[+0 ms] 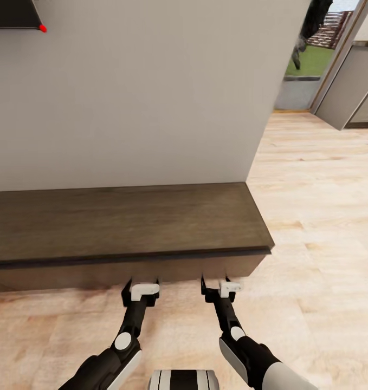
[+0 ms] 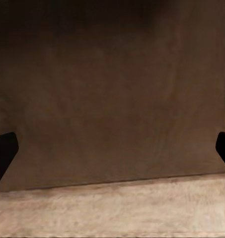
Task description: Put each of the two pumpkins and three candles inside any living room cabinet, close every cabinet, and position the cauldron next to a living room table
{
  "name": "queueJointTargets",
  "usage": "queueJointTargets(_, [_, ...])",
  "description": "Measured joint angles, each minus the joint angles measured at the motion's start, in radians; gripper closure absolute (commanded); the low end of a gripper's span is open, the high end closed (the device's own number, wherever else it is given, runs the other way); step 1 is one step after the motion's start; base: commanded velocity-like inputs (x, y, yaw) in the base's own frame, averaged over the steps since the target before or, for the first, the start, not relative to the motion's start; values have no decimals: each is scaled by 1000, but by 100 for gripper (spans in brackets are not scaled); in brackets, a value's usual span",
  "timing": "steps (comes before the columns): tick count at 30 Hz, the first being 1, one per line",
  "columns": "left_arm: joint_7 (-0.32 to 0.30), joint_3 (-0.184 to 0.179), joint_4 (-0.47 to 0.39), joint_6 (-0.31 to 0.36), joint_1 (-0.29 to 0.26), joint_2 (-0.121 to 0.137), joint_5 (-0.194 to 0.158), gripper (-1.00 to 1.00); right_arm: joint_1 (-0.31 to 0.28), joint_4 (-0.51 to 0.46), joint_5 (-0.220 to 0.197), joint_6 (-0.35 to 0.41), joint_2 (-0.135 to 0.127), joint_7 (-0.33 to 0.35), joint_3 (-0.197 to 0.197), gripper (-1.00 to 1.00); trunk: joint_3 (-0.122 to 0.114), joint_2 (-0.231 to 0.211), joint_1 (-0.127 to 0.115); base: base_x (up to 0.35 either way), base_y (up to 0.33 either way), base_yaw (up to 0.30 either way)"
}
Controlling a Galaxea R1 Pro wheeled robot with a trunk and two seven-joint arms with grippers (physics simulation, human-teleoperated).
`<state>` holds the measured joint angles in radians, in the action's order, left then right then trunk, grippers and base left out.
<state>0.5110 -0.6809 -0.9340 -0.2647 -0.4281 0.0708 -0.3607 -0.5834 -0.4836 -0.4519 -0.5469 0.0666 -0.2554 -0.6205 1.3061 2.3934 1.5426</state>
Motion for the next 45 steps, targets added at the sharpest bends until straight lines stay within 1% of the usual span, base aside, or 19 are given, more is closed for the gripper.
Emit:
queueJointTargets(11, [1,0,-3,0,0,0,1,-100,-1,0,0,2,0,0,0,-100,0,0,0,-329,0,0])
queueJointTargets(17, [19,0,-27,8,0,1,-1,-100,-3,2,-3,19,-1,1,0,-100,0,0,0,-331,0,0])
queueJointTargets(19, [20,1,-32,13,0,1,-4,-100,-5,1,-3,44,0,2,0,-100,0,0,0,-335,0,0])
queueJointTargets(21, [21,3,-38,26,0,1,-8,-100,-7,-2,-1,140,0,-1,0,-100,0,0,0,-335,0,0])
queueJointTargets(23, [21,3,-62,56,0,3,-9,-100,-8,-8,0,207,0,-3,1,-100,0,0,0,-336,0,0])
queueJointTargets(25, [21,2,-115,132,0,7,-13,-100,-9,-39,-1,291,-1,-14,1,-100,0,0,0,-336,0,0])
queueJointTargets(26, [21,2,-129,158,0,8,-14,-100,-9,-48,-3,313,-1,-18,1,-100,0,0,0,-336,0,0])
queueJointTargets(28, [20,11,-177,264,0,9,-21,-100,-9,-84,-13,400,-1,-40,1,-100,0,0,0,-336,0,0])
queueJointTargets(29, [19,16,-193,294,0,8,-24,-100,-9,-95,-18,423,-1,-45,1,-100,0,0,0,-330,0,0])
queueJointTargets(30, [19,36,-247,403,-1,6,-25,-100,-9,-128,-33,491,-1,-56,1,-100,0,0,0,-301,0,0])
queueJointTargets(32, [18,76,-318,566,0,1,-25,-100,-9,-154,-56,576,-1,-68,8,-100,0,0,0,-213,0,0])
queueJointTargets(33, [17,96,-339,641,0,-1,-24,-100,-9,-162,-63,615,-2,-72,22,-100,0,0,0,-119,0,0])
queueJointTargets(35, [15,142,-372,766,-1,-3,-23,-100,-10,-173,-68,690,-5,-76,59,-100,0,0,0,-62,0,0])
queueJointTargets(38, [12,227,-391,924,-2,-14,-29,-100,-10,-182,-71,802,-9,-77,124,-100,0,0,-1,-21,0,0])
queueJointTargets(39, [12,255,-394,976,-3,-18,-31,-100,-10,-183,-71,833,-10,-77,150,-100,0,0,-1,-7,0,0])
queueJointTargets(40, [11,299,-397,1040,-3,-22,-34,-100,-10,-184,-71,866,-10,-77,190,-100,0,0,-1,-4,0,0])
queueJointTargets(42, [11,356,-398,1094,-3,-24,-41,-100,-10,-185,-71,894,-11,-76,230,-100,0,0,-1,-2,0,0])
queueJointTargets(44, [11,391,-396,1118,-3,-25,-45,-100,-10,-185,-71,909,-12,-76,247,-100,0,0,-1,-1,0,0])
queueJointTargets(45, [11,402,-394,1124,-3,-25,-49,-100,-10,-185,-71,914,-12,-76,252,-100,0,0,-1,0,0,0])
